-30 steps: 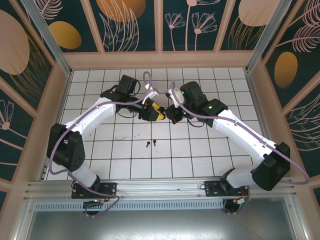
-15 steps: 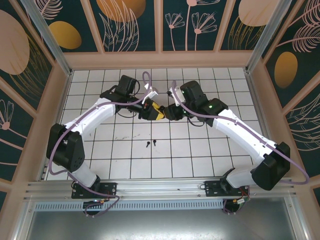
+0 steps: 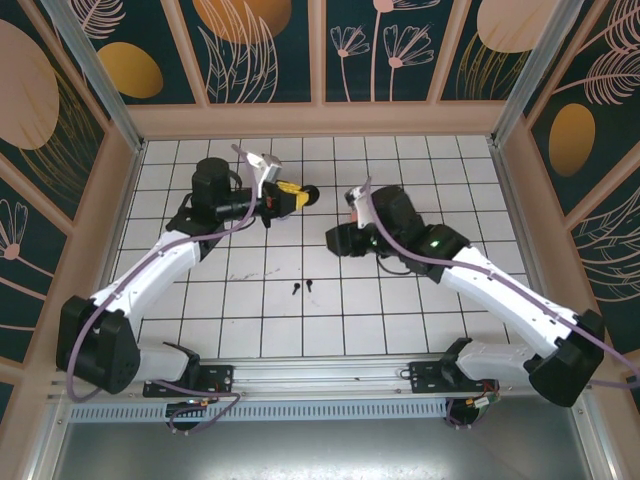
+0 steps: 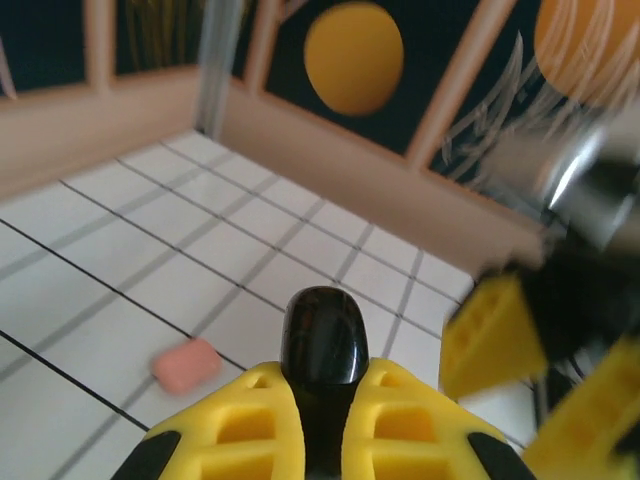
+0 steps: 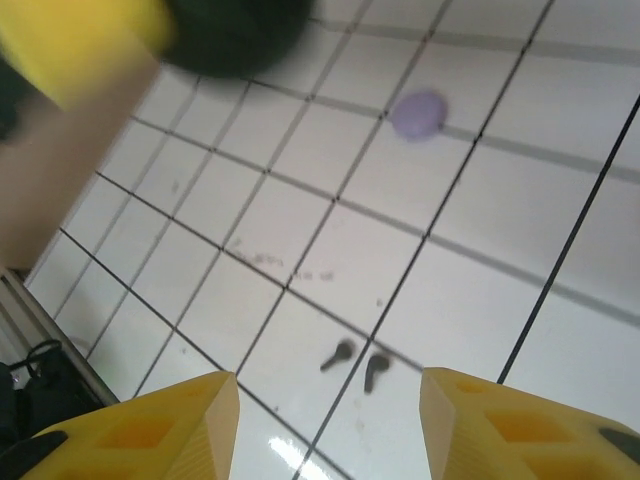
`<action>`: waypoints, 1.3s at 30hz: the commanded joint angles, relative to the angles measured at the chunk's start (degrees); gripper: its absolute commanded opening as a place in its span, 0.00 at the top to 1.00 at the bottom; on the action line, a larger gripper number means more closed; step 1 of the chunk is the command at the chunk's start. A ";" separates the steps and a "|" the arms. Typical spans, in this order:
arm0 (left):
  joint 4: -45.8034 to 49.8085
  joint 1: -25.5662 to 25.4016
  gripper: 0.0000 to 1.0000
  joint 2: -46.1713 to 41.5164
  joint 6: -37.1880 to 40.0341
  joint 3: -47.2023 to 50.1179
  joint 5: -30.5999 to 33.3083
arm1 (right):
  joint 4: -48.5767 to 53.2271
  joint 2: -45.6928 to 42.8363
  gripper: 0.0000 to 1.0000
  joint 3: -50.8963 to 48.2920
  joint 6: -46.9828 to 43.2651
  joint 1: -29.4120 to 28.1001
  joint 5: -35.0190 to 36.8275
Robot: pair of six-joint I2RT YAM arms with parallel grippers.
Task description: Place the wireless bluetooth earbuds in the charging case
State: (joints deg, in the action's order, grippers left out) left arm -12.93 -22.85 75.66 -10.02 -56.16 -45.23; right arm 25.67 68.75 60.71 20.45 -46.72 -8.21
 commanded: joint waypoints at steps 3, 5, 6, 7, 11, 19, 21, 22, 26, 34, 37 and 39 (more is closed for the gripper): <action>-13.69 0.44 1.00 -6.34 -6.57 5.36 16.63 | -4.52 5.89 0.48 -4.38 12.00 -5.96 6.56; -16.71 0.44 1.00 -8.37 -7.98 7.51 22.20 | -4.75 9.11 0.48 -3.97 15.70 -8.34 8.37; -18.38 0.44 1.00 -9.44 -8.80 8.76 25.46 | -4.52 10.97 0.48 -3.40 18.25 -9.49 9.61; -19.72 0.44 1.00 -10.40 -9.67 10.00 28.80 | -4.12 12.94 0.48 -2.49 20.54 -10.65 10.69; -21.30 0.46 1.00 -11.93 -11.04 11.75 35.08 | -0.73 20.14 0.49 2.54 28.13 -13.94 14.07; -22.49 0.44 1.00 -12.68 -12.89 13.82 37.09 | 4.59 31.73 0.55 10.40 36.37 -17.59 17.35; -22.50 0.44 1.00 -13.14 -12.45 14.20 37.23 | 4.59 33.47 0.56 11.21 37.19 -17.95 17.13; -22.43 0.44 1.00 -13.42 -12.33 14.30 37.44 | 4.62 34.14 0.57 11.49 37.44 -17.97 17.02; -22.73 0.44 1.00 -14.74 -11.74 15.09 38.58 | 5.05 37.17 0.59 13.59 38.40 -17.97 16.38; -23.10 0.52 1.00 -16.02 -10.46 16.19 40.26 | 9.25 43.43 0.64 19.17 40.79 -17.97 16.65; -23.37 0.52 1.00 -16.46 -10.06 16.63 40.66 | 10.07 44.90 0.65 20.29 41.23 -17.97 16.44; -23.45 0.50 1.00 -16.81 -9.80 16.78 40.84 | 10.82 45.74 0.66 21.14 41.25 -17.97 16.43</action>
State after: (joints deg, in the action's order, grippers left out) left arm -33.69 -22.79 60.20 -21.08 -40.07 -5.41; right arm 32.86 113.16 79.59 60.25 -64.40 7.51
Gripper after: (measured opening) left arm 0.116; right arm 0.345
